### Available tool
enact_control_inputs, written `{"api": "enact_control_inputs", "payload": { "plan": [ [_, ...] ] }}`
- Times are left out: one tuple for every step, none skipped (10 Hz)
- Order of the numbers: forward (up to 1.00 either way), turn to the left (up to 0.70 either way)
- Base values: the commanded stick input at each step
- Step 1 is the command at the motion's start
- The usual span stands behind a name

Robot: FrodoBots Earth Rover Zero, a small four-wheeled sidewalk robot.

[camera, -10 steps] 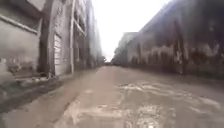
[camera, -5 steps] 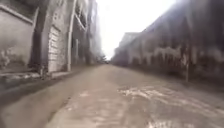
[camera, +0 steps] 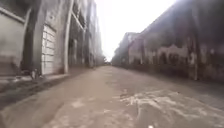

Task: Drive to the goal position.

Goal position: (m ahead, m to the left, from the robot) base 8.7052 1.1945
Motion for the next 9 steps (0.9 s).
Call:
{"api": "enact_control_inputs", "payload": {
  "plan": [
    [0.70, 0.00],
    [0.70, 0.00],
    [0.70, 0.00],
    [0.70, 0.00],
    [0.70, 0.00],
    [0.70, 0.00],
    [0.70, 0.00],
    [0.70, 0.00],
    [0.70, 0.00]
  ]
}}
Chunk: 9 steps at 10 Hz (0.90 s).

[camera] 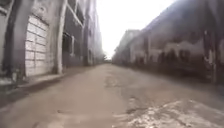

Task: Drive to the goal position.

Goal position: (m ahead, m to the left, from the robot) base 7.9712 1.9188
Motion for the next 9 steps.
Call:
{"api": "enact_control_inputs", "payload": {
  "plan": [
    [0.70, 0.00],
    [0.70, 0.00],
    [0.70, 0.00],
    [0.70, 0.00],
    [0.70, 0.00],
    [0.70, 0.00],
    [0.70, 0.00],
    [0.70, 0.00],
    [0.70, 0.00]
  ]
}}
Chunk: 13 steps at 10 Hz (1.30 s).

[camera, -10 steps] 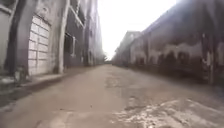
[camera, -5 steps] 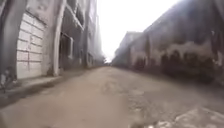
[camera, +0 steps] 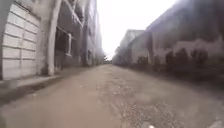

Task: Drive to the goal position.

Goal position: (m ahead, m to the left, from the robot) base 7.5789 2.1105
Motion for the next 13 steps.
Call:
{"api": "enact_control_inputs", "payload": {
  "plan": [
    [0.70, 0.01],
    [0.70, 0.02],
    [0.70, 0.02],
    [0.70, 0.02],
    [0.70, 0.02],
    [0.70, 0.02],
    [0.70, 0.02],
    [0.70, 0.02],
    [0.70, 0.02],
    [0.70, 0.02],
    [0.70, 0.02],
    [0.70, 0.02],
    [0.70, 0.02]
  ]
}}
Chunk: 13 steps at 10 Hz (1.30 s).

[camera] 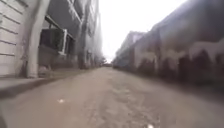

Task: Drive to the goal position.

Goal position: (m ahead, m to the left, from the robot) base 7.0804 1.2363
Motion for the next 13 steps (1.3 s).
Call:
{"api": "enact_control_inputs", "payload": {
  "plan": [
    [0.70, 0.02],
    [0.70, 0.02],
    [0.70, 0.01],
    [0.70, 0.00],
    [0.70, 0.00],
    [0.70, 0.00],
    [0.70, 0.00],
    [0.70, 0.00],
    [0.70, 0.00],
    [0.70, 0.00],
    [0.70, 0.00],
    [0.70, 0.00],
    [0.70, 0.01]
  ]
}}
